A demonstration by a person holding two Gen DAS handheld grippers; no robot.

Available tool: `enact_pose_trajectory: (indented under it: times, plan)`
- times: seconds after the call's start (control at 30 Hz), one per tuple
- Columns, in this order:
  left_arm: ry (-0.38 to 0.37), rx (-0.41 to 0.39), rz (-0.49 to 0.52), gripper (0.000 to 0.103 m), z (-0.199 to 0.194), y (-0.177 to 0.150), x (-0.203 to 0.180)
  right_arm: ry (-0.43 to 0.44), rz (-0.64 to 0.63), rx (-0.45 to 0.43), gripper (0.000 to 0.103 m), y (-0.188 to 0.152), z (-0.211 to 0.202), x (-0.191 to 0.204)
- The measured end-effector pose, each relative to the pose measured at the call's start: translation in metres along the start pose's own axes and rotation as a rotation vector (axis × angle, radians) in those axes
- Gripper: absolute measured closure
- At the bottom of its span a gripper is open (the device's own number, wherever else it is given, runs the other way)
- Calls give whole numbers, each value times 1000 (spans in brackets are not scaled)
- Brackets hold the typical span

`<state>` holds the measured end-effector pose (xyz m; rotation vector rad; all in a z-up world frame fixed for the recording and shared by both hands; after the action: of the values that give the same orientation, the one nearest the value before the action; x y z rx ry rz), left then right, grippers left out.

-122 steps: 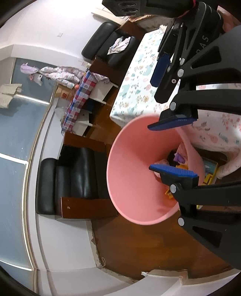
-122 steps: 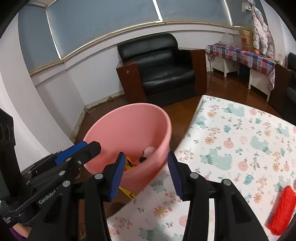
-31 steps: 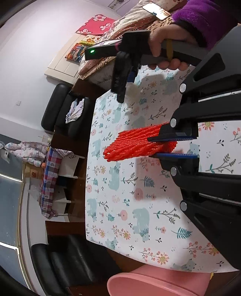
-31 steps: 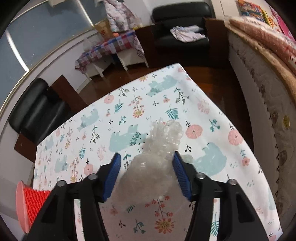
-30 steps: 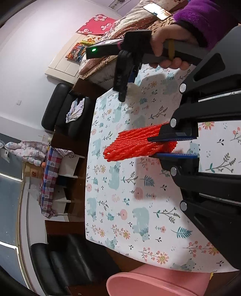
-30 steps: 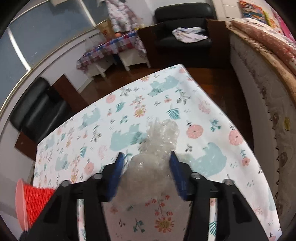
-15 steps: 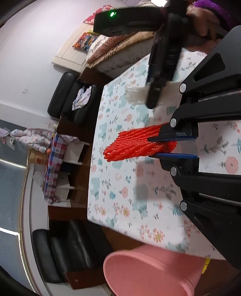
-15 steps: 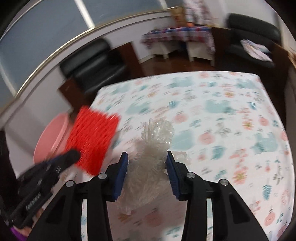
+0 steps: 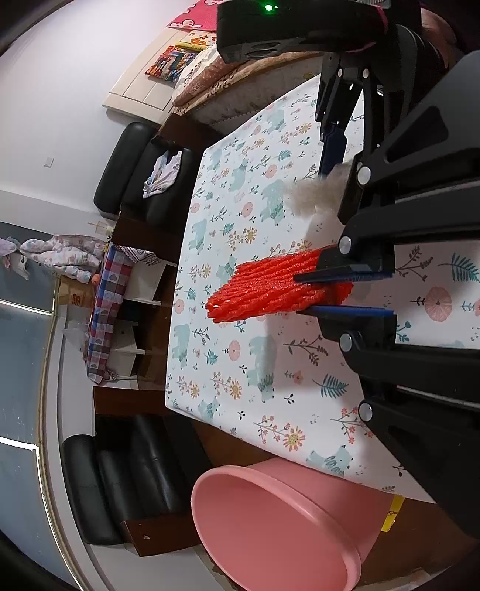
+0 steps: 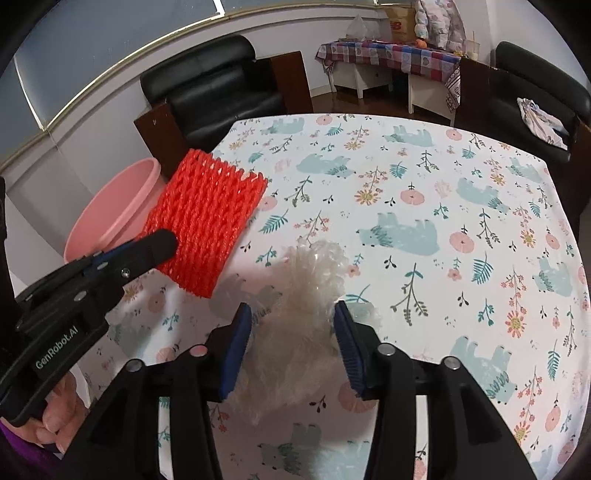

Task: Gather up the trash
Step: 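Grasp the crumpled clear plastic bag with the right tool while the left tool holds the red net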

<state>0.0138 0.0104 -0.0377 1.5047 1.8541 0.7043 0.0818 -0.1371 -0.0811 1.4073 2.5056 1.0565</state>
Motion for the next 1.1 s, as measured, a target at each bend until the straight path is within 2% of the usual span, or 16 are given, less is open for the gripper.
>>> enact_pose_trajectory:
  times: [0.17,0.53,0.8,0.93,1.1]
  plan:
    - [0,1,-3,93,-1,-1,1,7,-2,-20,45,-2,-11,-1]
    - [-8,-10,-23,93,-7,-4,6,7,34,-6,45,-18,-25,3]
    - [-11,-19,-27,93,-10,-2,9,12,47,17,45,-18,-13,4]
    - [-9,-26,-27,93,-13,-2,10,15,53,6,58,-17,-13,3]
    - [-10,-31,-26,93,-16,-3,10,24,69,-3,66,-17,-14,1]
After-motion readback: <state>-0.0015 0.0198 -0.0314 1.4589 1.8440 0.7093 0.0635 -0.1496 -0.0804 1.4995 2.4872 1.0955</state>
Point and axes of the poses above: each gripper's, at about its wrist camera, not at the fingertips, and z roughly the way its jaws point, x to its left, y to its top, the point moved 3 cm from there along z, roughly the way its jaws point, and after that the axes turned 4 degrees about y, right-handed, at the moved point
